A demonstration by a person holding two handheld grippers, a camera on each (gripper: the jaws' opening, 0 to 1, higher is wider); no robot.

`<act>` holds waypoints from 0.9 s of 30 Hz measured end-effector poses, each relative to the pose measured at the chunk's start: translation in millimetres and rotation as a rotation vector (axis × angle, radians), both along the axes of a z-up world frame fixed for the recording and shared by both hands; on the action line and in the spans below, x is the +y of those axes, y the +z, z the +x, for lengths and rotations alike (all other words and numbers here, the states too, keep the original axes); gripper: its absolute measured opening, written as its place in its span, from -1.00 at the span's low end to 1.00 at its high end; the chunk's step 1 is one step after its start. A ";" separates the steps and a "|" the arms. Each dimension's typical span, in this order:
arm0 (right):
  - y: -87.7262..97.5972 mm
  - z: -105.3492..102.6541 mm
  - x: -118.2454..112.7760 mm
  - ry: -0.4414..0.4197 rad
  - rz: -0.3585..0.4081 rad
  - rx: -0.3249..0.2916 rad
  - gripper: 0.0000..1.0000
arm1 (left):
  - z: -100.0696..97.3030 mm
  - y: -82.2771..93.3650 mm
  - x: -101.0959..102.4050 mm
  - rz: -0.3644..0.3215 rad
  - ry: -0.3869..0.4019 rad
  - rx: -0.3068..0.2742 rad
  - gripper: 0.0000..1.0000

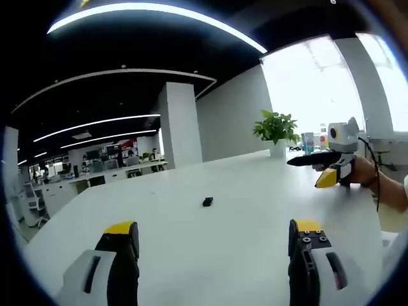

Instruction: Snap the two parts of the plastic buckle together until the buckle closes and remains connected.

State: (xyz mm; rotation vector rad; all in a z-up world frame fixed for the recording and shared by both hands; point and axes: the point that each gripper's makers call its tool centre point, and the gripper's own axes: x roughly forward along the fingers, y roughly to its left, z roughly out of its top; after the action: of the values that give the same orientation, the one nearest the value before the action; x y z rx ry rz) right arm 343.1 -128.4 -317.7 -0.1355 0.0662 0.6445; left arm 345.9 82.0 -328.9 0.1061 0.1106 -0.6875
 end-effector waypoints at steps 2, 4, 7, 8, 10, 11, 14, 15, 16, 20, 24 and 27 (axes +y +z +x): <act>-0.3 0.0 0.1 0.000 0.003 0.003 0.99 | -0.5 0.3 0.0 -0.008 -0.002 0.009 0.99; -1.1 0.3 0.2 -0.002 -0.003 0.004 0.99 | -2.2 1.3 -1.0 -0.005 -0.003 -0.001 0.99; -1.5 0.0 1.6 0.001 -0.005 0.003 0.99 | -2.8 -0.4 -2.2 0.010 -0.008 0.000 0.99; -1.9 0.1 1.1 -0.001 -0.009 0.004 0.99 | -3.3 -0.7 -2.4 0.013 -0.009 0.001 0.99; -2.2 0.2 1.0 -0.001 -0.007 0.005 0.99 | -4.5 0.2 -2.3 0.004 -0.010 -0.001 0.99; -2.1 0.1 1.2 0.000 -0.005 0.005 0.99 | -4.9 0.9 -1.8 -0.001 -0.007 -0.002 0.99; -2.8 0.0 1.0 -0.003 -0.010 0.006 0.99 | -6.2 1.5 -2.0 -0.008 -0.004 -0.006 0.99; -2.9 0.2 0.9 -0.003 -0.010 0.006 0.99 | -7.0 0.7 -2.8 -0.006 -0.006 -0.005 0.99; -2.7 0.2 0.8 -0.003 -0.010 0.005 0.99 | -7.5 -0.6 -3.3 0.002 -0.006 -0.002 0.99; -0.7 0.1 -1.0 -0.009 0.004 0.001 0.98 | -8.8 -2.9 -3.6 0.015 -0.002 -0.002 0.99; -1.1 0.1 -0.4 -0.008 0.003 0.001 0.98 | -6.4 -0.6 -1.4 0.003 0.001 -0.008 0.99; -1.7 0.6 -0.5 -0.011 -0.004 0.002 0.98 | -6.7 -2.3 -1.7 0.007 0.004 -0.004 0.99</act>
State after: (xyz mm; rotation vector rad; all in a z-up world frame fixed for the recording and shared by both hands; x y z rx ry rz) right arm 343.7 -128.9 -319.4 -0.1385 0.0699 0.6340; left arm 339.2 80.3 -331.2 0.1136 0.1096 -0.6827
